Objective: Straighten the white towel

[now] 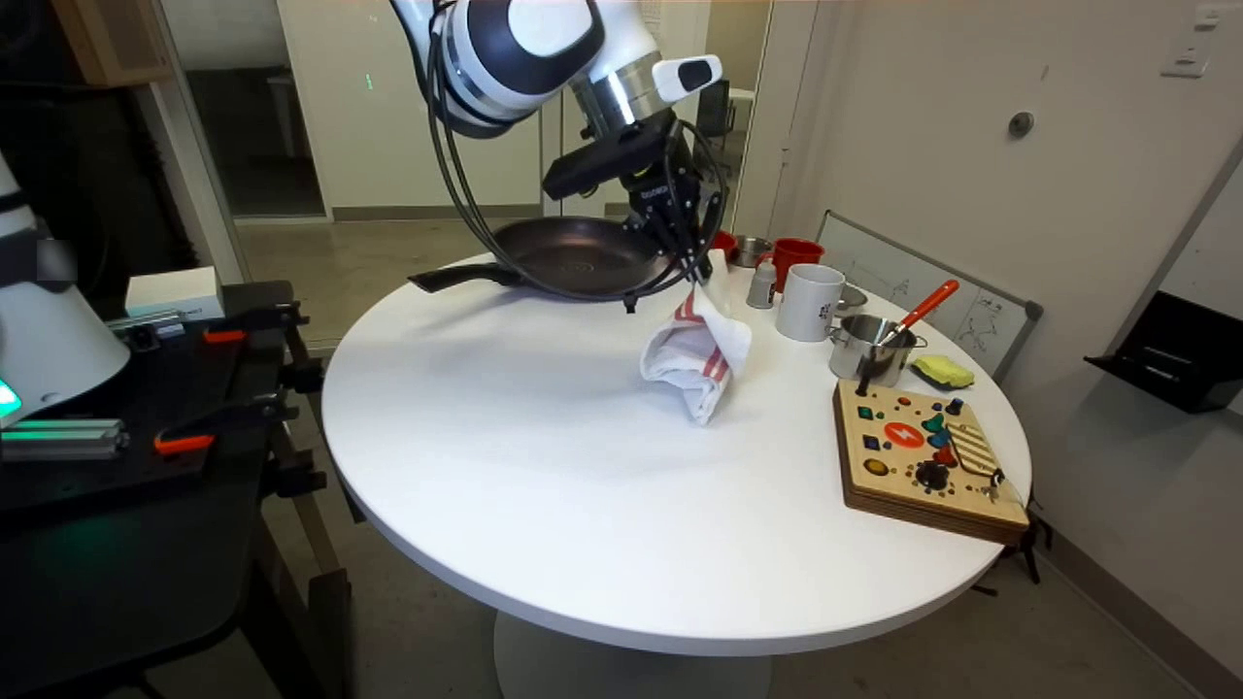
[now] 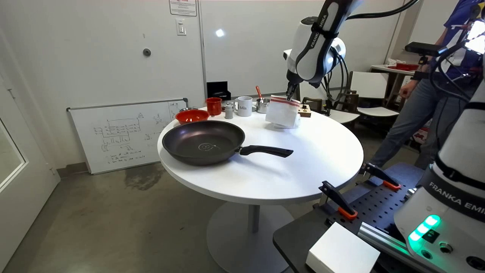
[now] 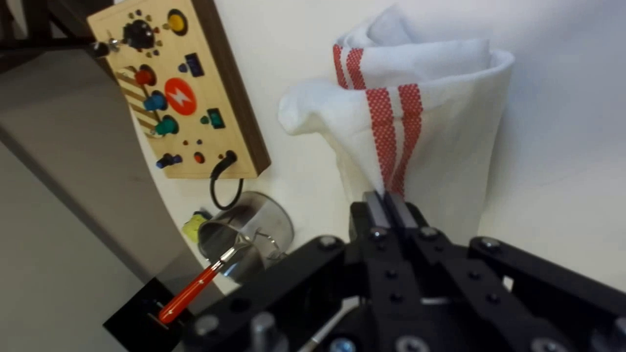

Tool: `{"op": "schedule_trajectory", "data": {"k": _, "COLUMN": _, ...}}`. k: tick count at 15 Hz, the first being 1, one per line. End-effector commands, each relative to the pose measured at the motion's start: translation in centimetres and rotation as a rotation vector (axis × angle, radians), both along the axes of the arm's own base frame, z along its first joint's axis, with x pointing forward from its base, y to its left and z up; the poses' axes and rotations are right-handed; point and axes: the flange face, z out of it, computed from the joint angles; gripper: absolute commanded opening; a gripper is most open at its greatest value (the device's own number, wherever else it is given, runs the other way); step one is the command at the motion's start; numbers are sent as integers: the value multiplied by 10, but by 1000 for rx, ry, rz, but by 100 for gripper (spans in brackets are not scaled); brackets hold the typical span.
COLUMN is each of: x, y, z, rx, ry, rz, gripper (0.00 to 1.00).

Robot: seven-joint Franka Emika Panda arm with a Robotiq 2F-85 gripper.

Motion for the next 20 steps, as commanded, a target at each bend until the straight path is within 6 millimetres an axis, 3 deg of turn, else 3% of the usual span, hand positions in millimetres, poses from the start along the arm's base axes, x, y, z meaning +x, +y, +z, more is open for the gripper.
{"op": "schedule_trajectory", "data": {"k": 1, "x": 10, "y": 0, "z": 21, "rx": -32, "ry": -148, "rz": -53, "gripper": 7}}
{"op": "schedule_trajectory", "data": {"k": 4, "x": 16, "y": 5, "z": 40, "rx": -39, "ry": -285, "rz": -141, "gripper": 7}}
{"op": "schedule_trajectory", "data": {"k": 6, "x": 8, "y": 12, "z": 45, "rx": -60, "ry": -344, "rz": -180, "gripper": 6}}
{"op": "schedule_trajectory", "data": {"k": 12, "x": -20, "y": 43, "z": 33, "rx": -98, "ry": -406, "rz": -284, "gripper": 7}}
{"op": "schedule_trajectory", "data": {"k": 14, "x": -21, "y": 38, "z": 28, "rx": -104, "ry": -386, "rz": -357, "gripper": 6}}
{"op": "schedule_trajectory", "data": {"k": 16, "x": -18, "y": 21, "z": 31, "rx": -120, "ry": -382, "rz": -441, "gripper": 7}}
{"op": "schedule_trajectory", "data": {"k": 18, "x": -18, "y": 4, "z": 36, "rx": -98, "ry": -325, "rz": -403, "gripper": 6}}
{"op": "schedule_trajectory", "data": {"k": 20, "x": -21, "y": -8, "z": 54, "rx": -44, "ry": -320, "rz": -277, "gripper": 6}}
